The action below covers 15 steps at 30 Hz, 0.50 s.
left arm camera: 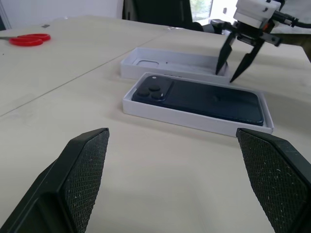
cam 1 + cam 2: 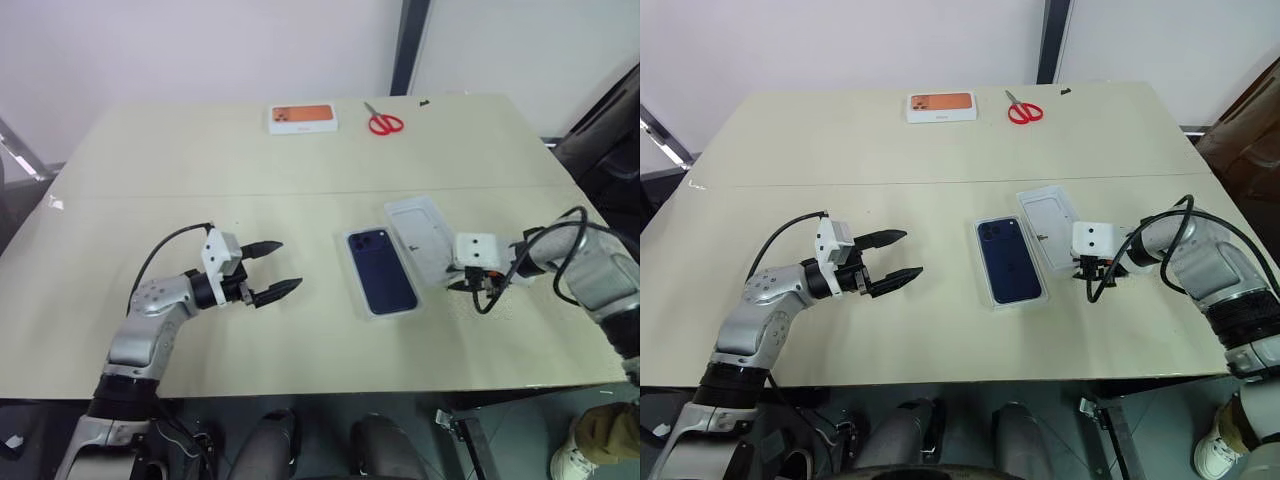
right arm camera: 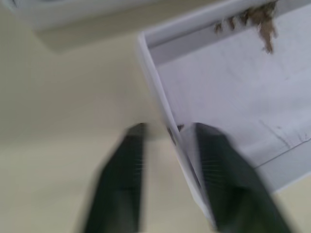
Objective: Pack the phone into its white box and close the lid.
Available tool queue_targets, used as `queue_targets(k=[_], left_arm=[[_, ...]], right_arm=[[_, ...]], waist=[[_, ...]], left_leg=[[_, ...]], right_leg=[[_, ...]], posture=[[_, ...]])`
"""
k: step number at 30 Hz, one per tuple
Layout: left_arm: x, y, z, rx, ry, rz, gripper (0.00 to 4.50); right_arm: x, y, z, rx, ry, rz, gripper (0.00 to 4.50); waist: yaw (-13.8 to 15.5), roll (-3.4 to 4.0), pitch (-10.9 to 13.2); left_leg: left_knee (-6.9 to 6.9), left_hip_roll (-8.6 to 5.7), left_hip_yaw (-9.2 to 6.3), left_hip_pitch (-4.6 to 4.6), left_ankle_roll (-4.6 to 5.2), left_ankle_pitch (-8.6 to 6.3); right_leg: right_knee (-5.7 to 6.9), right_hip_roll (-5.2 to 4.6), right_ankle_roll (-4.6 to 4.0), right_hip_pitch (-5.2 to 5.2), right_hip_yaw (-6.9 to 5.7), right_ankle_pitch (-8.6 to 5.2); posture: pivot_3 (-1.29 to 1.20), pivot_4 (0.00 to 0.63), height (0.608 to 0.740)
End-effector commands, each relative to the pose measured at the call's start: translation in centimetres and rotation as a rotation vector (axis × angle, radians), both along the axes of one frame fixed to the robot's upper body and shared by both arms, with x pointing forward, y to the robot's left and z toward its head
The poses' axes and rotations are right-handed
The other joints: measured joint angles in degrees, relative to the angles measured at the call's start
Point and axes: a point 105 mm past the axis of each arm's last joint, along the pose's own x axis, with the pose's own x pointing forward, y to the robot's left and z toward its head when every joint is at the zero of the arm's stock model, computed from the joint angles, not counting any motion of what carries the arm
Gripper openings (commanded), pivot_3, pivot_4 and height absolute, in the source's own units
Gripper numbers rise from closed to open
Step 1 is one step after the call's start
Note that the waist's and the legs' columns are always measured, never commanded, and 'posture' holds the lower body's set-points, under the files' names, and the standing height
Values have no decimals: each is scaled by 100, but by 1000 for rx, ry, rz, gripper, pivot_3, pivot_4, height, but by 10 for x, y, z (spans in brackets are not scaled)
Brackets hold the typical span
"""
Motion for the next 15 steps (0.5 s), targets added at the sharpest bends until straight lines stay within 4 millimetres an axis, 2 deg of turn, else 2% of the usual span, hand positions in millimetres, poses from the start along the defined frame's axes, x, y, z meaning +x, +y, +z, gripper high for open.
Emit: queue_targets(k=[1, 5, 10, 15], left_arm=[[-2, 0, 9, 1, -45, 1, 4403], [-2, 0, 11, -3, -49, 6, 4403], [-1, 1, 13, -17, -48, 15, 4403], [0, 0, 13, -18, -46, 5, 4403]], right_arm=[[-3, -2, -1, -18, 28, 14, 28], [-10, -10, 0, -3, 55, -28, 28], [-42, -15, 6, 72, 99, -19, 28], [-79, -17, 4, 83, 140, 42, 28]], waist=[[5, 0, 0], [26, 0, 0], [144, 0, 0], [136, 1, -1]], left_leg=[[2, 0, -1, 0, 0, 0], [4, 0, -3, 0, 0, 0], [5, 0, -5, 0, 1, -1], [7, 0, -5, 1, 3, -2]], right_leg=[[0, 0, 0, 2, -1, 0], [0, 0, 0, 5, -2, 0], [-3, -1, 0, 8, -2, 0], [-2, -2, 0, 12, -2, 0]], posture=[[0, 150, 734], [0, 150, 734], [0, 150, 734], [0, 150, 734]])
